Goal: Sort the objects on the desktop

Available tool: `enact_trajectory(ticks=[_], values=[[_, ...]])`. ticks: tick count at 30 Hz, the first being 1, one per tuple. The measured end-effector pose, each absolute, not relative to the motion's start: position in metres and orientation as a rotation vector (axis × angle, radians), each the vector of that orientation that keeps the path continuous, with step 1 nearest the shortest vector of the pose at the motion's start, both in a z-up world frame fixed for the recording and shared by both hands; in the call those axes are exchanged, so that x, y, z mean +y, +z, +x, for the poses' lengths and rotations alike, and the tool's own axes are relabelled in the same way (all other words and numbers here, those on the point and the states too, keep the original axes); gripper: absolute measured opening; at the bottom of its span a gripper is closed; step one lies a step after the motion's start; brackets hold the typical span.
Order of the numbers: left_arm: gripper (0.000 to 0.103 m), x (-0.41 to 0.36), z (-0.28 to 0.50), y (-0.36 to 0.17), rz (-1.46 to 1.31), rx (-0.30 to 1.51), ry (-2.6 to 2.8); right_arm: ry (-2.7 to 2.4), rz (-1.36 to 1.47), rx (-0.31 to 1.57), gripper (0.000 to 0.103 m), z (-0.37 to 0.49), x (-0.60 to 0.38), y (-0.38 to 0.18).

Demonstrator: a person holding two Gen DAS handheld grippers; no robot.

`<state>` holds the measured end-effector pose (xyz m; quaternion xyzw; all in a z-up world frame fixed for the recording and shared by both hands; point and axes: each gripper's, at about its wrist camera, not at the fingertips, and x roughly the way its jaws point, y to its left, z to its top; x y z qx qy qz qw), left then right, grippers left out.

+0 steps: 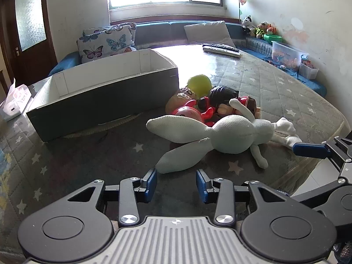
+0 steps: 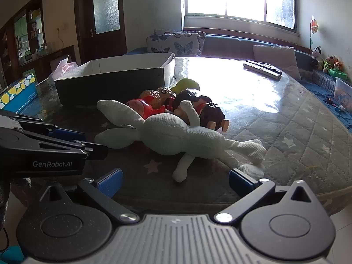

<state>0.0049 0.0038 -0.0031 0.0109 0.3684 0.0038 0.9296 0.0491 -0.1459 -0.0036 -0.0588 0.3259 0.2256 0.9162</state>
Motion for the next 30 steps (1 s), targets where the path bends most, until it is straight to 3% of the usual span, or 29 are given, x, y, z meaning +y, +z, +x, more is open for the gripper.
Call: enact_trajectory(ticks=[30], values=[[0.041,0.01,0.016,-0.006,-0.002,0.797,-0.009,0.474,-0.139,0.708,0.103,0.059,-0.14,-0.009]])
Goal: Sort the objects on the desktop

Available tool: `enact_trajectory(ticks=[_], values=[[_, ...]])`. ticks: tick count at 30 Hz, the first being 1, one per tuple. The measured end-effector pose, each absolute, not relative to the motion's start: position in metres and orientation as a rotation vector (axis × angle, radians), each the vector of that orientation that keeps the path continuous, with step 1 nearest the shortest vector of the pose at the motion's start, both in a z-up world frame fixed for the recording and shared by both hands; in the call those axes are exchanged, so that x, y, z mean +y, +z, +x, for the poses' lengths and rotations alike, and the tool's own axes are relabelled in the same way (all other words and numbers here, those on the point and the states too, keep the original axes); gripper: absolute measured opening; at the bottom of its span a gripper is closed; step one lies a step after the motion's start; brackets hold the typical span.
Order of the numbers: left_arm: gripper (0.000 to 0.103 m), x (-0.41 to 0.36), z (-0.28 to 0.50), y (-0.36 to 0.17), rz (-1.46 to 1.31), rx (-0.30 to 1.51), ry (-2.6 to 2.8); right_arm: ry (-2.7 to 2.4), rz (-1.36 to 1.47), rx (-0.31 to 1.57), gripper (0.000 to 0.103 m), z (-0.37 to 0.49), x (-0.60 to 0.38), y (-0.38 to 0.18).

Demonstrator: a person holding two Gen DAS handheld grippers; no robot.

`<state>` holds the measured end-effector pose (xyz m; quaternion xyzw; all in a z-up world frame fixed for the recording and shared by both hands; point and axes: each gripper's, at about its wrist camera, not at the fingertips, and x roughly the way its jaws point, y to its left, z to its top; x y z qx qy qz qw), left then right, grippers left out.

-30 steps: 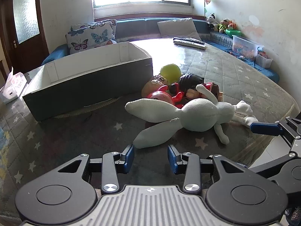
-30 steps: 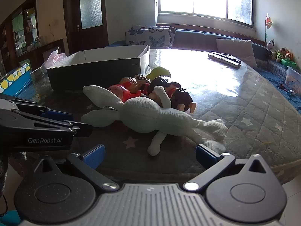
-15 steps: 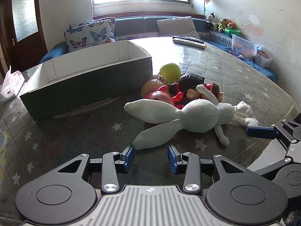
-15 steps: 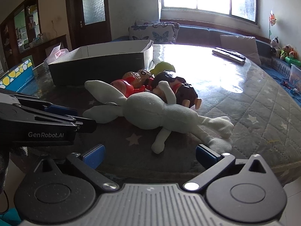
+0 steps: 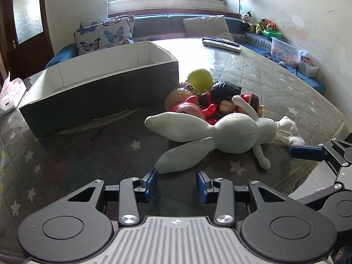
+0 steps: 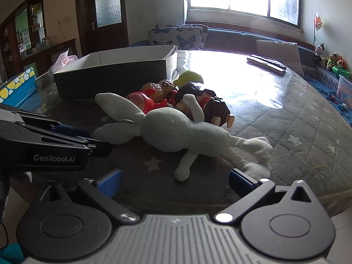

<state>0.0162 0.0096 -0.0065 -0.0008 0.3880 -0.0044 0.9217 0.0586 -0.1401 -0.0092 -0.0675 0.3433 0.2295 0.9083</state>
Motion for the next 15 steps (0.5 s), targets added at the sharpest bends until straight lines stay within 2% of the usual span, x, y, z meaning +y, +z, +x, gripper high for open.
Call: enact_trajectory(ticks=[15], values=[[0.041,0.0108,0.0225,-0.0077,-0.014,0.811,-0.019,0.46,-0.136,0.719,0.103,0.0622,-0.1398,-0.0107]])
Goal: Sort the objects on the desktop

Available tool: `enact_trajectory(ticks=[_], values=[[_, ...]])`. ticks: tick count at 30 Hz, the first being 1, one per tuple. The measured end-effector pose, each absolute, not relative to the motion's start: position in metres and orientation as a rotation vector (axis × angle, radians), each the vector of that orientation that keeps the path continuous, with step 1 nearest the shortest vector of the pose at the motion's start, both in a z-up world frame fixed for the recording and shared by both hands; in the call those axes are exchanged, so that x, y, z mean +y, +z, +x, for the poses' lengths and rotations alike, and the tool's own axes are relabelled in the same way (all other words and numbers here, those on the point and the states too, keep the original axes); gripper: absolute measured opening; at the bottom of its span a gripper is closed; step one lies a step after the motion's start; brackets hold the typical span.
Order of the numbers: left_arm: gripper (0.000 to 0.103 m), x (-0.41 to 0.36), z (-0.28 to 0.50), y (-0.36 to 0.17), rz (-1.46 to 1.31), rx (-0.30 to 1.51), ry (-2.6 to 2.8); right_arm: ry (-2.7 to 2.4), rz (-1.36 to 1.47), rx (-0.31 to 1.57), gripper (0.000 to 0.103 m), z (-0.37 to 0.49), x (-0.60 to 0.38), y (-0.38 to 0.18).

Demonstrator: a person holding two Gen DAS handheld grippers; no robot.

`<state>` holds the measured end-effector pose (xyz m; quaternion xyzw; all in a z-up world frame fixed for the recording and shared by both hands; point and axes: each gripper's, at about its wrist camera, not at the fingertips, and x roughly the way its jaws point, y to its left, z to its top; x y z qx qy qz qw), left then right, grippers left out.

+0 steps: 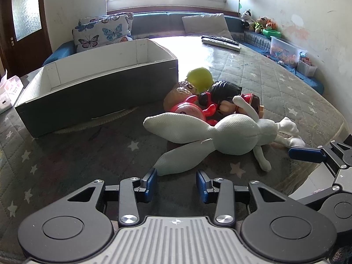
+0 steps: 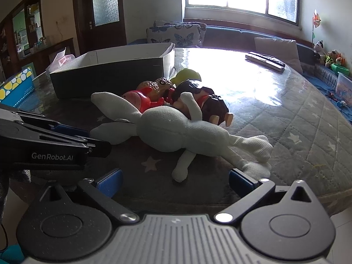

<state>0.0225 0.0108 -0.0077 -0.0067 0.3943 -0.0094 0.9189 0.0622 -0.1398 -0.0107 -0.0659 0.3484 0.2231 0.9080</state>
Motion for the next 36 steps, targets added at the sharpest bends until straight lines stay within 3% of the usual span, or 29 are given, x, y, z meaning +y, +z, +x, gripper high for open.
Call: enact_trajectory(ticks=[36], values=[[0.041,0.017,0.033,0.0,-0.037,0.806,-0.056,0.469,-0.124,0.709,0.103,0.074,-0.142,-0.006]])
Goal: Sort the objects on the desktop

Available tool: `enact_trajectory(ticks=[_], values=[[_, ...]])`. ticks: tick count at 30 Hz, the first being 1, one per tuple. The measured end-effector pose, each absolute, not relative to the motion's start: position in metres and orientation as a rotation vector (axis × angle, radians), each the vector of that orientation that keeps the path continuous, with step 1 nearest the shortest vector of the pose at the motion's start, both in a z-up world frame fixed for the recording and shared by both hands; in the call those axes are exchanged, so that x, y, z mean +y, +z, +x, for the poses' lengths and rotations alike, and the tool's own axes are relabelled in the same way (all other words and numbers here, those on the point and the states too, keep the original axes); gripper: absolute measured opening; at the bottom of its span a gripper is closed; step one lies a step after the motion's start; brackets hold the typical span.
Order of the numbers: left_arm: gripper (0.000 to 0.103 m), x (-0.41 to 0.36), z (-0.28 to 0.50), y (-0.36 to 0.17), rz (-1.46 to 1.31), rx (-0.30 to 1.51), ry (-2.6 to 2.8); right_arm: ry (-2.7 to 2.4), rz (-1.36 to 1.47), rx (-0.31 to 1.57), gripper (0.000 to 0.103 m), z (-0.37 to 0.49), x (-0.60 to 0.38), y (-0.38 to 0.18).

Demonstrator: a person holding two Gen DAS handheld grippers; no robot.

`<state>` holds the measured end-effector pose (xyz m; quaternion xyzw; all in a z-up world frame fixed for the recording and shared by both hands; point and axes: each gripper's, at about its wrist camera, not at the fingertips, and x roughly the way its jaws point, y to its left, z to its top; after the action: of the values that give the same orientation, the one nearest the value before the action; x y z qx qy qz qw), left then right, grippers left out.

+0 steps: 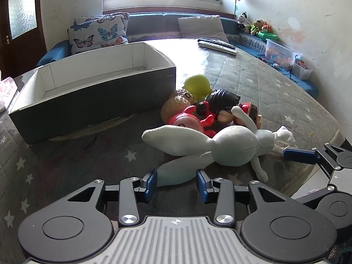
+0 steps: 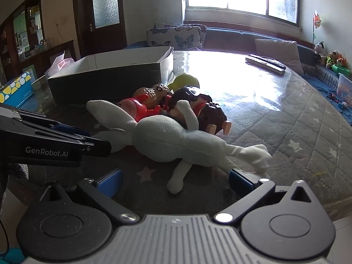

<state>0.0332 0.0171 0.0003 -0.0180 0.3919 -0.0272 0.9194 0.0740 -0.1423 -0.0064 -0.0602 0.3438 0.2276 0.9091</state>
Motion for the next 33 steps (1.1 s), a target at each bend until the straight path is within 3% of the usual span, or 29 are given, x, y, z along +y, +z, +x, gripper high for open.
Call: enact_trajectory(ticks=[33], values=[[0.041,0.028,0.049,0.011,-0.114,0.79,-0.201,0.661,-0.198,0.699,0.103,0.093,-0.133,-0.003]])
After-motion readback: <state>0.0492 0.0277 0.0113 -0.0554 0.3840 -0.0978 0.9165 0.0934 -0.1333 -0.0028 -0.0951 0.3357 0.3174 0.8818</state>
